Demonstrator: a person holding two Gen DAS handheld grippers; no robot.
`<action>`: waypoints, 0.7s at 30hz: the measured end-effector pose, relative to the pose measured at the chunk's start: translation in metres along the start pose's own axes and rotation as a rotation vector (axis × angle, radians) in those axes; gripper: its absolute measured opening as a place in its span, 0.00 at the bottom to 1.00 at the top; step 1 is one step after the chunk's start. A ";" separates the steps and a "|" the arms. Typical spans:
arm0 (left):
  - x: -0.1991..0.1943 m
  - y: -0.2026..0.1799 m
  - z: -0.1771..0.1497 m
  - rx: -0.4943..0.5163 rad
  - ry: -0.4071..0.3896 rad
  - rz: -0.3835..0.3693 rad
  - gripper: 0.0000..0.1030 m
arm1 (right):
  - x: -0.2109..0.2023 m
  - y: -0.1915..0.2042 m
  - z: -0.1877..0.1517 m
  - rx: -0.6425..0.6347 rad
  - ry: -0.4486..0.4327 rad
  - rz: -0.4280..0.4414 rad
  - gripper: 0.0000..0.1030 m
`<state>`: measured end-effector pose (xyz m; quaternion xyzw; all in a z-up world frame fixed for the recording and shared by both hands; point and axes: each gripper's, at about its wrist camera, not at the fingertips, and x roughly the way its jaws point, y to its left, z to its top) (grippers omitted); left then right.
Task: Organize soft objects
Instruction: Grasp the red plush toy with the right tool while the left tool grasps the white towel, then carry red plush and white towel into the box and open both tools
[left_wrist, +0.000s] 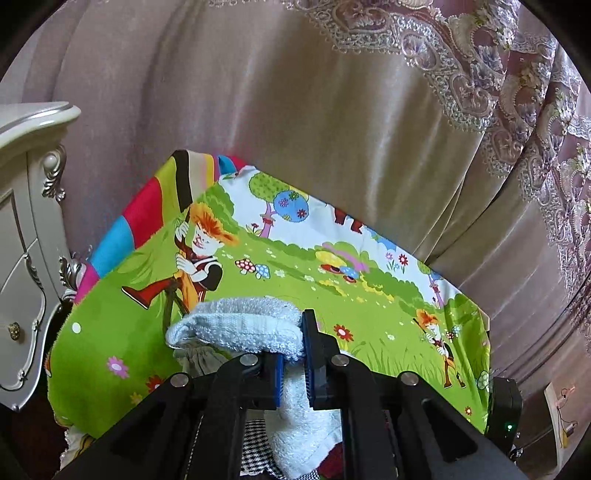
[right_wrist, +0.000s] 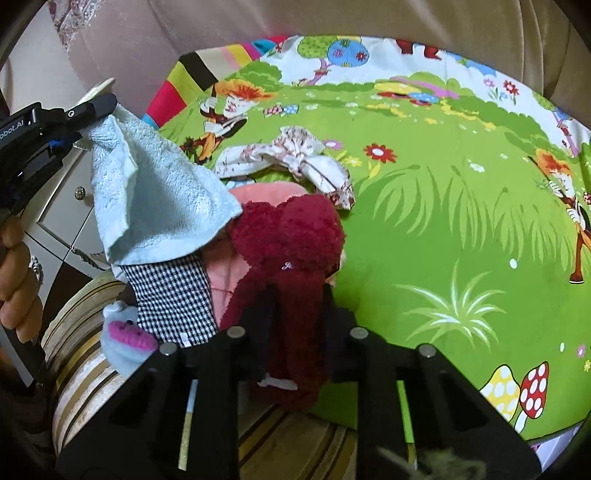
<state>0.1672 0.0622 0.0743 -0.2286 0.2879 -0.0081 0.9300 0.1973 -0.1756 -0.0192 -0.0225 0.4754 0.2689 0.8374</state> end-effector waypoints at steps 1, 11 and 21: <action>-0.003 -0.002 0.002 0.004 -0.008 -0.001 0.09 | -0.004 0.000 0.000 0.003 -0.014 -0.001 0.22; -0.030 -0.028 0.013 0.047 -0.058 -0.019 0.09 | -0.051 -0.006 -0.006 0.027 -0.136 -0.049 0.21; -0.047 -0.086 0.010 0.145 -0.047 -0.112 0.09 | -0.117 -0.026 -0.035 0.098 -0.249 -0.090 0.21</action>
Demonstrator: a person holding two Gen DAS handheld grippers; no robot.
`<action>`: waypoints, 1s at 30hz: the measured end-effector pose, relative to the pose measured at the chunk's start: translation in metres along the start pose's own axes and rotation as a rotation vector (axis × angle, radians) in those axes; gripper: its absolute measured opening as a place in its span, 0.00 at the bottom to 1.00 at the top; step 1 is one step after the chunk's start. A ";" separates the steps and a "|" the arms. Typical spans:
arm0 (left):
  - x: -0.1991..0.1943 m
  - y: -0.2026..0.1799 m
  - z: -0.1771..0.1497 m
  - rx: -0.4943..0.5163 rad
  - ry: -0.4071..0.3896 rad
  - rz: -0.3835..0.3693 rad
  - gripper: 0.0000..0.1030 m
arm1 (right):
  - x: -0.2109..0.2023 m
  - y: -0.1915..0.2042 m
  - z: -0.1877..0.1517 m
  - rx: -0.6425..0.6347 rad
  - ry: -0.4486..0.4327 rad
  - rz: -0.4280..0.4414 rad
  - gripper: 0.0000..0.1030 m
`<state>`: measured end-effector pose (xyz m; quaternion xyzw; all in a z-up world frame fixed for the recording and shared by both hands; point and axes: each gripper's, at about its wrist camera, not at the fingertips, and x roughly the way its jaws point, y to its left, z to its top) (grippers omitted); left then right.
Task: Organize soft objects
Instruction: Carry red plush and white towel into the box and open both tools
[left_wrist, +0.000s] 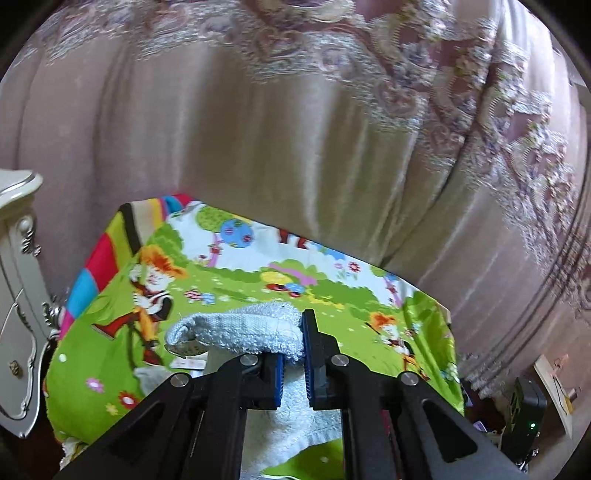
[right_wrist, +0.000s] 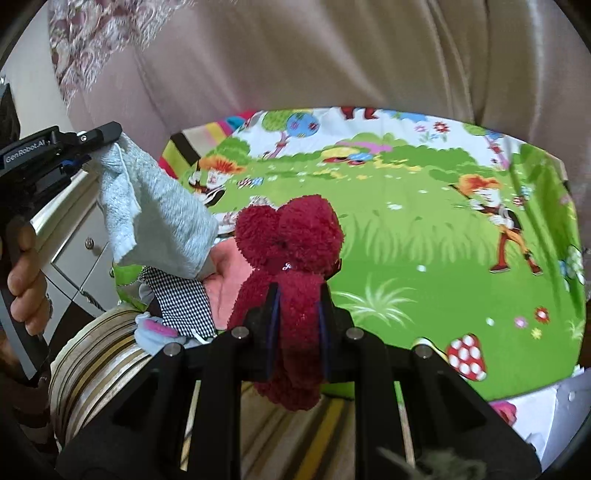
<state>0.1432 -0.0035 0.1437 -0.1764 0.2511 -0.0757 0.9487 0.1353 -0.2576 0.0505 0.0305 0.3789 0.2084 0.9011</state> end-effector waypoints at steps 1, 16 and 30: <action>0.000 -0.007 0.000 0.013 0.005 -0.011 0.09 | -0.005 -0.003 -0.001 0.006 -0.006 -0.005 0.21; 0.019 -0.143 -0.036 0.150 0.148 -0.271 0.09 | -0.110 -0.107 -0.049 0.178 -0.096 -0.187 0.21; 0.064 -0.280 -0.108 0.263 0.409 -0.506 0.09 | -0.192 -0.195 -0.113 0.380 -0.147 -0.348 0.21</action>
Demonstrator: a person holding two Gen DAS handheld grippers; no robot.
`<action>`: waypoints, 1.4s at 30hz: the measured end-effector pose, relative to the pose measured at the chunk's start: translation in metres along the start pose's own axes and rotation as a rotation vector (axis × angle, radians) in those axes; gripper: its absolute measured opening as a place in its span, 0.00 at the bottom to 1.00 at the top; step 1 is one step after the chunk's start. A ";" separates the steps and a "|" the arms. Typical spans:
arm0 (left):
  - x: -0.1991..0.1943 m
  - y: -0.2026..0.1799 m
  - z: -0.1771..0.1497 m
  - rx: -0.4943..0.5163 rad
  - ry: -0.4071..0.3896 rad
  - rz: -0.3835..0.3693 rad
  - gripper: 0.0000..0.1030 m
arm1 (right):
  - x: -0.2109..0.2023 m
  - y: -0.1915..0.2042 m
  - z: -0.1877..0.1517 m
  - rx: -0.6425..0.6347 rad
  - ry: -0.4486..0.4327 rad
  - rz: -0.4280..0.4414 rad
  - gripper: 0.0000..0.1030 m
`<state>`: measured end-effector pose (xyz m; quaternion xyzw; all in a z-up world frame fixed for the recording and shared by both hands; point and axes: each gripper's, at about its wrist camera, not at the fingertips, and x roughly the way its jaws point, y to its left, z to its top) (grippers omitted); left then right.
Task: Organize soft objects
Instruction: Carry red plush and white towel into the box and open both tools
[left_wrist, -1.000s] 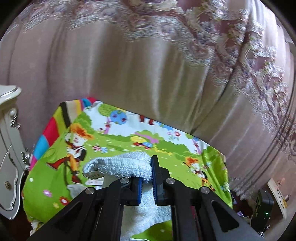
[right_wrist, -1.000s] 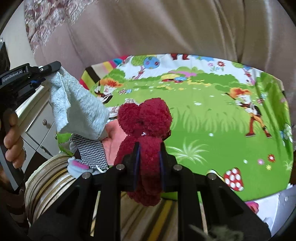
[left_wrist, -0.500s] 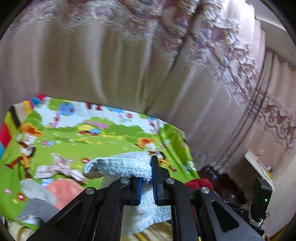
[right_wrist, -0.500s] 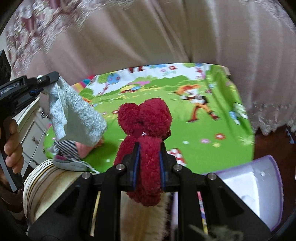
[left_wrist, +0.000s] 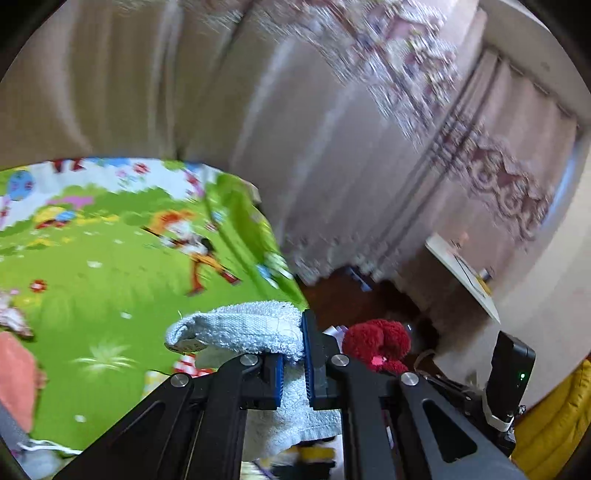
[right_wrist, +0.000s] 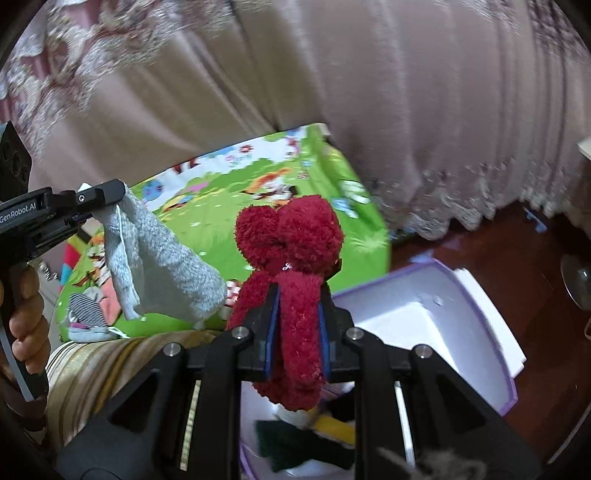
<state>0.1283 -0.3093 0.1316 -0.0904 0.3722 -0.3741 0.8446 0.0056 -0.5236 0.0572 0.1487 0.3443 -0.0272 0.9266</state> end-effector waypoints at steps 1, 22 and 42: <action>0.007 -0.007 -0.002 0.009 0.015 -0.011 0.09 | -0.003 -0.008 -0.002 0.011 -0.001 -0.012 0.21; 0.115 0.009 -0.051 -0.016 0.369 0.167 0.56 | -0.012 -0.065 -0.024 0.099 0.018 -0.082 0.21; 0.076 0.021 -0.034 -0.066 0.235 0.157 0.68 | 0.075 0.011 -0.063 -0.019 0.220 0.121 0.22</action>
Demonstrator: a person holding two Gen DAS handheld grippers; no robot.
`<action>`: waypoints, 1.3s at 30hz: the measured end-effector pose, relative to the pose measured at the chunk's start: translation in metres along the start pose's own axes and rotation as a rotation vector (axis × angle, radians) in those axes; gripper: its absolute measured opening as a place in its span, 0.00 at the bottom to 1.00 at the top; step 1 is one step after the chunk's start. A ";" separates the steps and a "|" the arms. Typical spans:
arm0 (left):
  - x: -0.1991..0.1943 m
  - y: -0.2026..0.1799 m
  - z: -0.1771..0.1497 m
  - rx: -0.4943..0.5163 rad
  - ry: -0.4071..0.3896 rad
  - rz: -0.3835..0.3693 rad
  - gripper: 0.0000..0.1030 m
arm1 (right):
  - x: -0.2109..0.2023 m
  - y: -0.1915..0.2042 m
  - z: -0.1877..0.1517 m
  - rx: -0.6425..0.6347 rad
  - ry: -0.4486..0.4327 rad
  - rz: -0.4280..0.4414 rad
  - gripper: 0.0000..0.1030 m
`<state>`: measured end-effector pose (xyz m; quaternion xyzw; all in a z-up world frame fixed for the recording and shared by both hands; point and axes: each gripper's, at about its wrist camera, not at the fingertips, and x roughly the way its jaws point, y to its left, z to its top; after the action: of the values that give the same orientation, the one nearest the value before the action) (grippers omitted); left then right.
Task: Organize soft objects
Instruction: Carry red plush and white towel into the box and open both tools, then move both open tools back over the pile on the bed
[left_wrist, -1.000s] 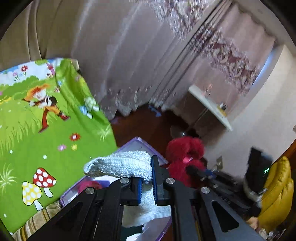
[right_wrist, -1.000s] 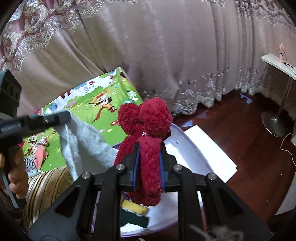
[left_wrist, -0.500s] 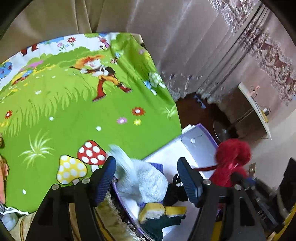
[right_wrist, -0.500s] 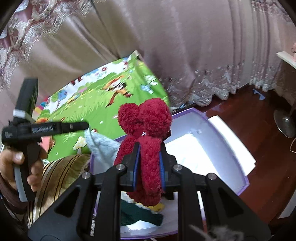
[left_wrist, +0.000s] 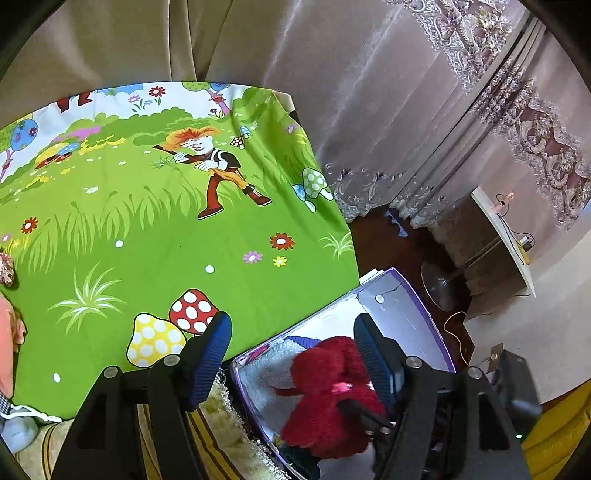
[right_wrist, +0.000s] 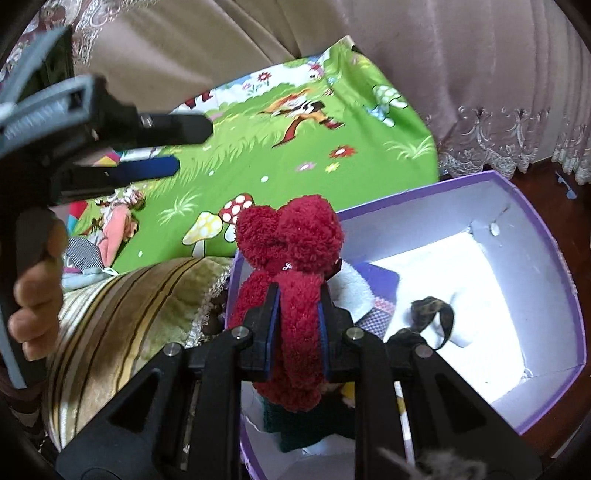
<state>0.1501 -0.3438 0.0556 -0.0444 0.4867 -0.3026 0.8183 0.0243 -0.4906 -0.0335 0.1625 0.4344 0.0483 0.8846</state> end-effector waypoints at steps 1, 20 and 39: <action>0.000 0.000 0.000 0.001 -0.002 -0.002 0.68 | 0.003 0.001 0.000 0.004 -0.001 0.002 0.26; -0.005 -0.018 -0.008 0.039 -0.034 -0.067 0.68 | -0.036 -0.048 -0.001 0.059 -0.053 -0.205 0.64; -0.106 0.153 -0.041 -0.240 -0.223 0.164 0.68 | -0.002 0.062 0.046 -0.125 -0.029 -0.095 0.69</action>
<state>0.1493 -0.1529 0.0597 -0.1348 0.4276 -0.1678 0.8780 0.0627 -0.4441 0.0144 0.0867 0.4249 0.0310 0.9005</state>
